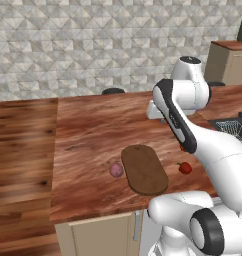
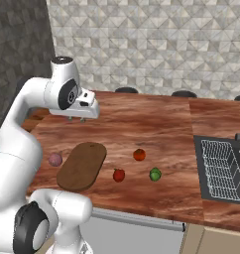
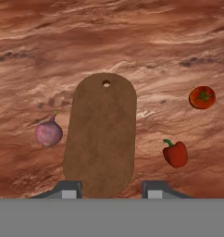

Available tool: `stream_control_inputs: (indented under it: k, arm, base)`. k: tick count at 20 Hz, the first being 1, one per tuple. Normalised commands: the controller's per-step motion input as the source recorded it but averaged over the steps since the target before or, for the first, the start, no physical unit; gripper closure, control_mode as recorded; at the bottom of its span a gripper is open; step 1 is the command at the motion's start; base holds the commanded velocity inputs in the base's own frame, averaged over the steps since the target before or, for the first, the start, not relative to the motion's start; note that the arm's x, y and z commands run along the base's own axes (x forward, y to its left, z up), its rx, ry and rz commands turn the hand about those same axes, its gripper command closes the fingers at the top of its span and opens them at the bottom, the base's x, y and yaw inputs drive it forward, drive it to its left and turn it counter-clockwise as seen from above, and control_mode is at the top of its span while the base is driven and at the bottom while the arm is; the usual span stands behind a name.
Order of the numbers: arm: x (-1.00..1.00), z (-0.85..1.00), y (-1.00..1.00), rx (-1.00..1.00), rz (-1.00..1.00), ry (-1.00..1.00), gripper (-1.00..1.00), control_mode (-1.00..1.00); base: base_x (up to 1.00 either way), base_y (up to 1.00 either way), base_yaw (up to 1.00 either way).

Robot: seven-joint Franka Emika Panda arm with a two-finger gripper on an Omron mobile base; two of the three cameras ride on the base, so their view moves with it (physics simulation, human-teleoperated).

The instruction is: Place the avocado, onion, tomato, and bell pepper on the cutting board.

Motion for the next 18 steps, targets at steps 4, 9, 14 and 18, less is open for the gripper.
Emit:
stream_control_inputs:
  k: [4, 9, 14, 18]
  arm:
    - [-0.17, -0.13, -0.04, 0.0, 0.0, 0.04, -1.0, -1.0]
    - [-0.45, -0.41, -0.17, 0.0, 0.0, 0.09, -1.0, -1.0]
    - [-0.49, -0.45, -0.32, -0.01, 0.0, 0.09, -1.0, -1.0]
    - [-0.42, -0.43, -0.37, -0.04, 0.0, 0.1, -1.0, -1.0]
  base:
    - [0.0, 0.0, 0.0]
    - [0.0, 0.0, 0.0]
    - [0.0, 0.0, 0.0]
    - [0.0, 0.0, 0.0]
